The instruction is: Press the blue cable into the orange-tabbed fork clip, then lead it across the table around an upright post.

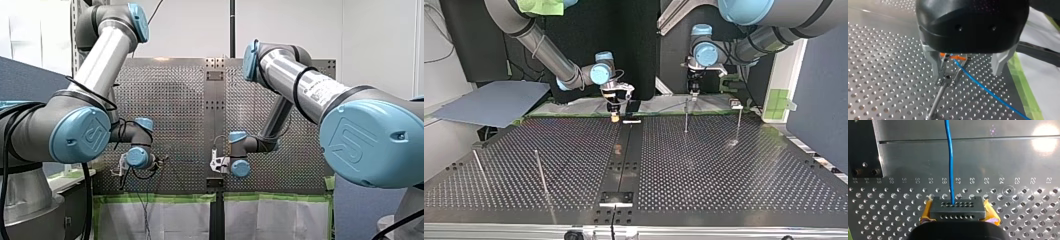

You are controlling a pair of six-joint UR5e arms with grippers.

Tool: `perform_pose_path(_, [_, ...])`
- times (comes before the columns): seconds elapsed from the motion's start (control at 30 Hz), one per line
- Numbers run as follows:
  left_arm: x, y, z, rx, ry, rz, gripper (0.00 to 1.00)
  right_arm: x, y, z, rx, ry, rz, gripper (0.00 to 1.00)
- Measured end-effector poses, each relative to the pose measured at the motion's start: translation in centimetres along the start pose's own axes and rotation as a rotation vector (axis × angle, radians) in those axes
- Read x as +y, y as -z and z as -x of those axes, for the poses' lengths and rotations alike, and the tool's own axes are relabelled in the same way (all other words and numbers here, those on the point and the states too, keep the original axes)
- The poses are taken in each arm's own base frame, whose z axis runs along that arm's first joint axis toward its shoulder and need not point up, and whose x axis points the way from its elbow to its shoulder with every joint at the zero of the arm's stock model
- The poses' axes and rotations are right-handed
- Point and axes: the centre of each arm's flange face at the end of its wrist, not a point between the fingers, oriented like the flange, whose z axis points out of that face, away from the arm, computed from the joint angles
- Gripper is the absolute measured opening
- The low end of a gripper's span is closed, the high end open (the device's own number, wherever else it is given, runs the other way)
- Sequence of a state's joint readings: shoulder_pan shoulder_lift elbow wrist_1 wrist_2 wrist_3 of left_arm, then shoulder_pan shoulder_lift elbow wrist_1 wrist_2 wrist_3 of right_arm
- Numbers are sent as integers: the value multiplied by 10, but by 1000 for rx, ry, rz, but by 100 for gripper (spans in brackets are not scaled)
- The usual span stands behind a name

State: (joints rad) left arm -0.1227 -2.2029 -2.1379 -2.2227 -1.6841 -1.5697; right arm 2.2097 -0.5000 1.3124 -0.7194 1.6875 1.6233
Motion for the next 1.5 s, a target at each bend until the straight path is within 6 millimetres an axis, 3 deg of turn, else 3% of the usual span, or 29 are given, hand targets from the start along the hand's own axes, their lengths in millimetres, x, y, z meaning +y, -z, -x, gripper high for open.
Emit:
perform_pose_path(1.07, [-12,4,0,-7,-39,-31,100,0,1,3,-5,1,-2,0])
perform_pose_path(1.5, [-57,-1,17,-82,14,-107,100,-2,1,4,-4,1,-9,0])
